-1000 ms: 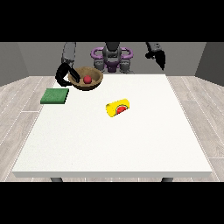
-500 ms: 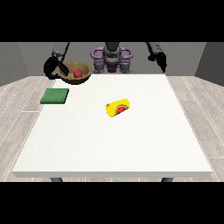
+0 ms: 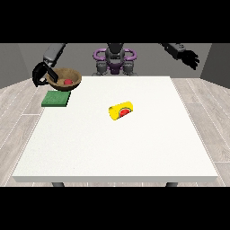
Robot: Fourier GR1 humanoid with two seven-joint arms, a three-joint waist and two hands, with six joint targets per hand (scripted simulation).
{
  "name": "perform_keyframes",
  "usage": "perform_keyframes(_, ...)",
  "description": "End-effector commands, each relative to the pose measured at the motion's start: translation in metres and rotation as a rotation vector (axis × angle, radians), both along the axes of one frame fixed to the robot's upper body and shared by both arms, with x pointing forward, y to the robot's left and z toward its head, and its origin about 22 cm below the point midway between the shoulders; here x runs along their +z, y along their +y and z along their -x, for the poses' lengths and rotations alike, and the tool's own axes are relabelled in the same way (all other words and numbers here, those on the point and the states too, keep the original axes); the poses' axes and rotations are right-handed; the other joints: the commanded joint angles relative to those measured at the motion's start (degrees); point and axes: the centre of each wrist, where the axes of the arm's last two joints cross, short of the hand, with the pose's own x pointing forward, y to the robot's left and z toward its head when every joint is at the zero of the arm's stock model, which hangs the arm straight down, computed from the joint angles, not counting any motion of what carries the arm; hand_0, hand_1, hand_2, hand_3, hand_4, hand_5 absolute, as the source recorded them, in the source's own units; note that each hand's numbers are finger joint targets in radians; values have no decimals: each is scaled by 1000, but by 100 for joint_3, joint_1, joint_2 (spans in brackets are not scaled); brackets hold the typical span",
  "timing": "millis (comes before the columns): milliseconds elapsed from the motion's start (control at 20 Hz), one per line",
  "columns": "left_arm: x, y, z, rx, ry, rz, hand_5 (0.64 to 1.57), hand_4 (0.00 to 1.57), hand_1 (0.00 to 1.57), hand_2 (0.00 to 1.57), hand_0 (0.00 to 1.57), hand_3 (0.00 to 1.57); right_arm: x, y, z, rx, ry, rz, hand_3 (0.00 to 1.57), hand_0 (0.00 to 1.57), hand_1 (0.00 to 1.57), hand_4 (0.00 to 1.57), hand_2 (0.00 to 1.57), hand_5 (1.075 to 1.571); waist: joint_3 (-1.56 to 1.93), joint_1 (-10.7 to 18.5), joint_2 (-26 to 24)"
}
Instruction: Pick the cup and pour the ball into the bowl, then pick the bowl and place it on the pad
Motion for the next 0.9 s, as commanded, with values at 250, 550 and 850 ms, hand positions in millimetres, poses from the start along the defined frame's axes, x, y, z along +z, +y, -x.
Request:
perform_keyframes(250, 39, 112, 37, 61, -120, 46, 1566, 1226, 0, 0, 0, 0, -8, -8, 11, -26, -115, -10, 0, 1571, 1571, 793, 1571, 1567, -2, 9, 528)
perform_keyframes(550, 72, 119, 27, 45, -205, 30, 1558, 1189, 0, 0, 0, 0, 40, -49, 6, -193, -192, -3, 709, 1571, 1571, 0, 1571, 1560, 1, 135, 1072)
perform_keyframes(850, 73, 114, 26, 33, -216, 6, 1549, 1174, 0, 0, 0, 0, 50, -66, 9, -164, -144, -24, 917, 420, 420, 0, 562, 1518, 1, 284, 1065)
